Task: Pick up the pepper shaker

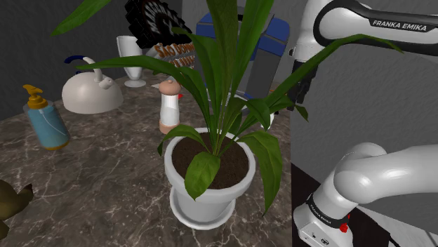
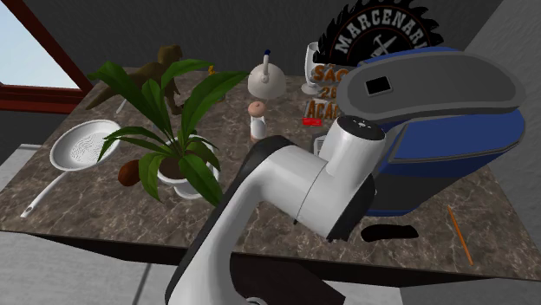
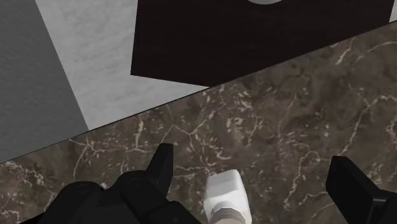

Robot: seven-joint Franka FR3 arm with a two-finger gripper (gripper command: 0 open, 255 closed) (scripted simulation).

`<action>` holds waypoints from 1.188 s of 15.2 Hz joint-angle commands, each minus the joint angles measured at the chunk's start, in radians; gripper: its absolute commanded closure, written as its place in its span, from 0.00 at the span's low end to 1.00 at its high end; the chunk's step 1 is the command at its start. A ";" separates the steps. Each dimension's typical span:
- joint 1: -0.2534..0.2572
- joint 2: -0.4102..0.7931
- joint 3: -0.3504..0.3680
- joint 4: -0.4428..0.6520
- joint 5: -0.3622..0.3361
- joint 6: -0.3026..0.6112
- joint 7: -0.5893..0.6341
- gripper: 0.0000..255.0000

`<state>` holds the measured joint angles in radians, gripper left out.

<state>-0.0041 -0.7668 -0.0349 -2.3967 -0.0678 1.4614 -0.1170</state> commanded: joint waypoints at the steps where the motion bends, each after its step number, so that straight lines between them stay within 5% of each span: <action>1: 0.000 0.000 0.000 0.000 0.000 0.000 0.000 0.00; 18: 0.113 0.396 0.203 0.317 0.212 0.193 0.238 0.00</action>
<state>0.1037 -0.3953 0.1566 -2.0997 0.1371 1.6405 0.1075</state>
